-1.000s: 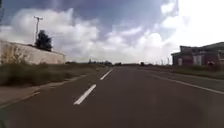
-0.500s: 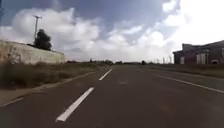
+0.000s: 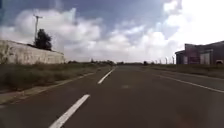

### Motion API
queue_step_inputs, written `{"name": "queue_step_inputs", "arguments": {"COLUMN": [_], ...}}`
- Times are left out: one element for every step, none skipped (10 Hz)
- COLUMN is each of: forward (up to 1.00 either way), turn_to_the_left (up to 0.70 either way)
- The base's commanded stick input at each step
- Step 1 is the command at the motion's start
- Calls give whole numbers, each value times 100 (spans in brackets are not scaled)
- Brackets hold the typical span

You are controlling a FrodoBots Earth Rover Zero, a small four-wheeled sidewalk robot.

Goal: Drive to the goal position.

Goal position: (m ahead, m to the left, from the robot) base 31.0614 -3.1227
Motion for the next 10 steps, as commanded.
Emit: {"name": "queue_step_inputs", "arguments": {"forward": [100, 100, 100, 100, 100, 100, 100, 100, 100, 100], "turn_to_the_left": [0, 0, 0, 0, 0, 0, 0, 0, 0, 0]}}
